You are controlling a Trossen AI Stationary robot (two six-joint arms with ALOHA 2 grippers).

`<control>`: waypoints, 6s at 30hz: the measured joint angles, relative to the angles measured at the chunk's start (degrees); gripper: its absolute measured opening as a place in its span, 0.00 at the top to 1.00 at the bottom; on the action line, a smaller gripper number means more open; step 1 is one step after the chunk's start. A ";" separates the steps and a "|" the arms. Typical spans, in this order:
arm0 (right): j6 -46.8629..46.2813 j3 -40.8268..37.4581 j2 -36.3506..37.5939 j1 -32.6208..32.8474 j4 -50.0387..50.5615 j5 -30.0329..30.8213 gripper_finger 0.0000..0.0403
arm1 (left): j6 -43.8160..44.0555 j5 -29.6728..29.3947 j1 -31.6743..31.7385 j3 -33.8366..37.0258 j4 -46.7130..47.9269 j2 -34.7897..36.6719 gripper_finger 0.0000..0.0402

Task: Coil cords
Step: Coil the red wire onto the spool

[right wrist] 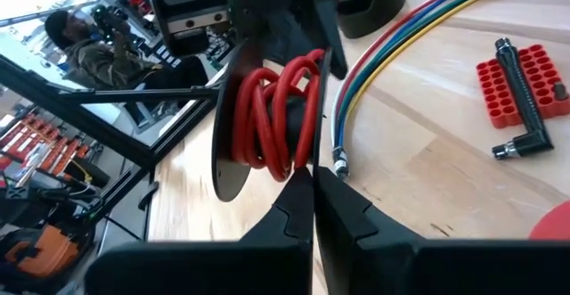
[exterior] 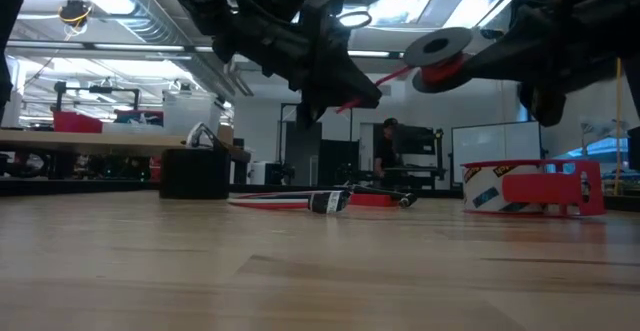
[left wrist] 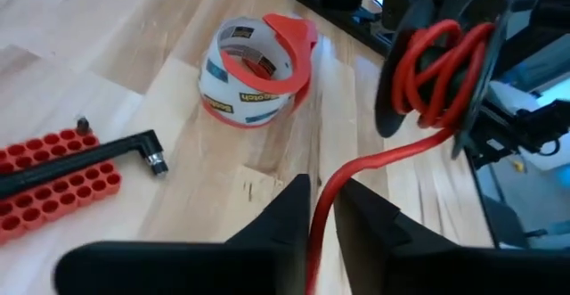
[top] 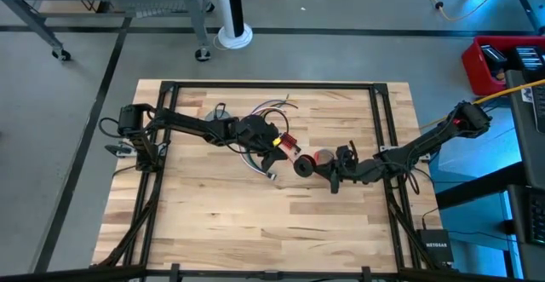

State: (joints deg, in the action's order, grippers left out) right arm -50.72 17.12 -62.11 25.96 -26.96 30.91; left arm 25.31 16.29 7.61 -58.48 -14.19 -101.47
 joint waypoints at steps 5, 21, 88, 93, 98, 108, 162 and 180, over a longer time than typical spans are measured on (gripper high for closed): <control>0.02 0.00 0.00 0.00 -0.01 -0.79 0.99 | -1.40 -0.62 -0.02 0.00 -0.41 0.00 0.84; -0.15 0.00 -0.02 -0.09 0.02 -2.96 0.99 | -5.97 -0.61 0.03 -0.02 -0.97 0.00 0.98; -6.45 0.00 -0.04 -0.09 3.37 -18.38 0.99 | -23.51 5.52 -3.89 -0.11 -2.98 -0.80 0.78; -6.45 0.00 -0.04 -0.09 3.21 -20.41 0.99 | -16.12 7.66 -3.89 -0.11 -10.39 -4.55 0.78; -6.11 0.00 -0.04 -0.09 3.36 -22.22 0.99 | -10.19 13.29 -4.17 -0.11 -17.19 -7.65 0.78; -5.99 0.00 -0.04 -0.09 4.44 -27.58 0.99 | -4.29 19.34 -6.26 -0.11 -28.07 -11.57 0.78; 0.25 0.00 -0.04 -0.09 4.29 -30.34 0.99 | -0.39 27.19 -7.14 -15.56 -29.86 -24.87 0.82; 0.07 -0.01 -0.02 -0.13 4.46 -28.36 0.91 | 0.26 28.13 -5.69 -15.45 -29.85 -24.85 0.99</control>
State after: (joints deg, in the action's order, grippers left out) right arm -50.65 17.12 -62.13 25.82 -22.50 2.55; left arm 25.57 44.42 1.93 -73.93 -44.04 -126.32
